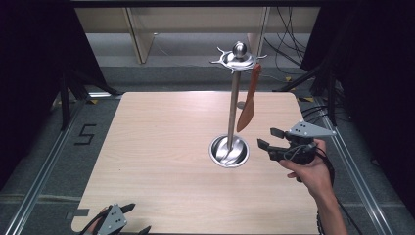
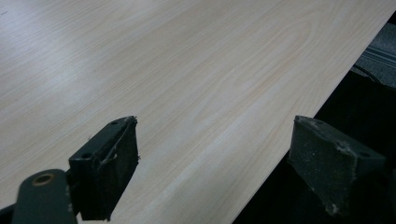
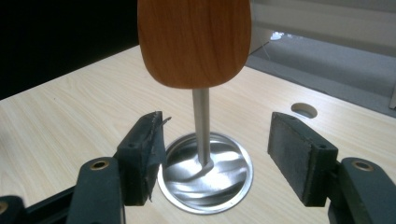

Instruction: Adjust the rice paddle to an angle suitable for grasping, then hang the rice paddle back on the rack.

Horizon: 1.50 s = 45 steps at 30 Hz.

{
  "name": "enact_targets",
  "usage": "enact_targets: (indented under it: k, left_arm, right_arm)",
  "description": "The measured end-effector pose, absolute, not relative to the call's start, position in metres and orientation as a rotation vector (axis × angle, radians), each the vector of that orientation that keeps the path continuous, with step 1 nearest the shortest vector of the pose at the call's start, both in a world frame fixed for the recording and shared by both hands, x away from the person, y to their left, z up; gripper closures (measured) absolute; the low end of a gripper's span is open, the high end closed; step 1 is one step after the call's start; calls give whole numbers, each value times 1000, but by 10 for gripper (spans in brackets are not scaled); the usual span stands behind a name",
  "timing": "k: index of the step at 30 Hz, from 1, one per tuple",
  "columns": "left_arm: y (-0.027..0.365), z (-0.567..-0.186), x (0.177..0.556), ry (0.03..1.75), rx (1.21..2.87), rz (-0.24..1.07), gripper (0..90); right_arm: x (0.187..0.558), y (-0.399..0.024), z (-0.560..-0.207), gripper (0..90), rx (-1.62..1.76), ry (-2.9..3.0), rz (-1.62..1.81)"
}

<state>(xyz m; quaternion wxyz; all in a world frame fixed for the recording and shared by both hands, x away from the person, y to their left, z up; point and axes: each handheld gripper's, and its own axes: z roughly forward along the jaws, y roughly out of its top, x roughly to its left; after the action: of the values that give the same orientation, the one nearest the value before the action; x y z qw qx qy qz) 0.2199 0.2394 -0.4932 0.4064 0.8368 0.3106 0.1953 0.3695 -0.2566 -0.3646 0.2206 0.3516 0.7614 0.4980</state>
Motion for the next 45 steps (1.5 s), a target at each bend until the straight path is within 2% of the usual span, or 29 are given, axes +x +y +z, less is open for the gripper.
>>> enact_targets:
  k: [4,5,12,20,45]
  left_arm:
    - [241,-492,219,781,2122,478,152]
    - [238,-494,218,804,2078,487,152]
    - [243,-492,214,764,2117,515,153]
    - [239,-493,216,781,2083,521,153]
    - [241,-491,216,738,2135,544,153]
  right_arm:
    - [368,-254,-371,366,1013,2126,1373]
    - [367,-253,-373,364,1026,2124,1387]
    - [354,-255,-390,359,1042,2167,1343]
    - [352,-263,-399,359,1084,2188,1329]
    - [340,-260,-423,353,1100,2244,1264]
